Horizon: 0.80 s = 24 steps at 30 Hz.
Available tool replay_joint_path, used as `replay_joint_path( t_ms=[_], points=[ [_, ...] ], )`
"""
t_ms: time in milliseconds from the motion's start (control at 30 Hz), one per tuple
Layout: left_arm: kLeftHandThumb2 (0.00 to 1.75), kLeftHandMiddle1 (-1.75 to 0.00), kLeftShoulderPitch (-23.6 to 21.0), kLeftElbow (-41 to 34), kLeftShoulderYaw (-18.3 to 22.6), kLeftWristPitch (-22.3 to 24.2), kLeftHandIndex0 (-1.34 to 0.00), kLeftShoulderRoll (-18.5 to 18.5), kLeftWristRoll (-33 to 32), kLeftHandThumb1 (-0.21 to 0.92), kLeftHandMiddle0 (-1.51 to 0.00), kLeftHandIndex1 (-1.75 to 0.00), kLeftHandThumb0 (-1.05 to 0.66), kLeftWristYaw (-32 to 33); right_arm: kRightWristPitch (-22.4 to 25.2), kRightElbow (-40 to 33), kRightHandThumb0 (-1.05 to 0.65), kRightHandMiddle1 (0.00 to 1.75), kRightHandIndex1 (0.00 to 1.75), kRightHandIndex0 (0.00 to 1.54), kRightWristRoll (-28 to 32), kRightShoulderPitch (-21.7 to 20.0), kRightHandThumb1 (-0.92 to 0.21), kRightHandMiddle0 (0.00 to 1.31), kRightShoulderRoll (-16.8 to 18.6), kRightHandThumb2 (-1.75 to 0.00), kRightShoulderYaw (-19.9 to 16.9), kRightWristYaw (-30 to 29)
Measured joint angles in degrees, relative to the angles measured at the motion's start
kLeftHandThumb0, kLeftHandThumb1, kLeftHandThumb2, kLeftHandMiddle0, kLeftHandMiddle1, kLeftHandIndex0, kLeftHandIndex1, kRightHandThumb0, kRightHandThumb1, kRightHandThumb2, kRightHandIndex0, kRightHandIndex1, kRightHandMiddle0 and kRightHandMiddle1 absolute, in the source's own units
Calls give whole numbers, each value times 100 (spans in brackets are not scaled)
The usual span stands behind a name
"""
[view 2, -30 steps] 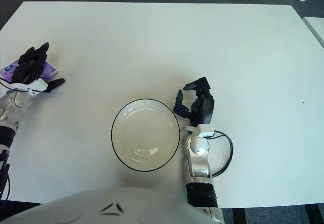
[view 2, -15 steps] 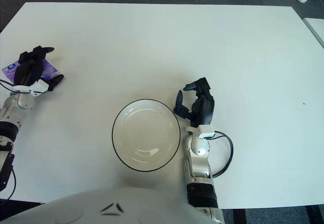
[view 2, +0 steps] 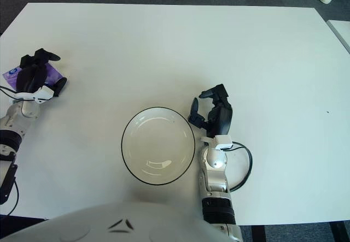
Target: Put the tissue paper into the plate.
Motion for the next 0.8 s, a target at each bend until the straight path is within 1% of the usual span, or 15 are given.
replay_joint_path(
  t_ms=[267,367,467,600,633,667,700,767,800],
  points=[
    [126,-175,-19,95,-40,-112,-11,-4,-11,14,-39,-175,-43,149,-43,5,-49,175,175,117,0,2,-30,63,-3,-135,-8,1],
    [126,-175,-39,152,-59,-153,-14,-9,-28,14,-46,-175,-41,208,-108,8,-49,175,175,118,1,3,-29,63,-6,-136,-9,2],
    [126,-175,-76,238,-72,-206,-20,-21,-52,14,-61,-175,-39,246,-97,8,-49,175,175,115,1,4,-30,63,-4,-135,-12,-4],
    [128,-175,-119,367,-92,-317,-28,-50,-90,14,-71,-175,-37,380,-37,6,-48,175,175,113,0,4,-31,62,-1,-133,-14,-27],
    [128,-175,-124,390,-100,-347,-30,-52,-98,14,-73,-175,-36,413,-22,6,-48,175,175,113,0,4,-32,61,-1,-133,-15,-32],
    [127,-175,-131,421,-106,-377,-39,-54,-103,22,-77,-175,-39,442,2,3,-48,175,175,113,0,4,-32,61,-1,-133,-17,-33],
    [127,-175,-137,444,-112,-401,-43,-55,-103,25,-79,-175,-41,472,20,1,-48,175,175,112,1,5,-32,61,-1,-132,-18,-33],
    [134,-175,-147,510,-141,-464,-57,-64,-103,24,-88,-175,-46,599,54,-2,-48,175,175,112,1,6,-32,61,-2,-132,-18,-32],
    [136,-175,-149,541,-162,-498,-59,-74,-102,24,-90,-175,-47,695,64,-4,-48,175,175,112,2,7,-32,61,-2,-132,-18,-31]
  ],
)
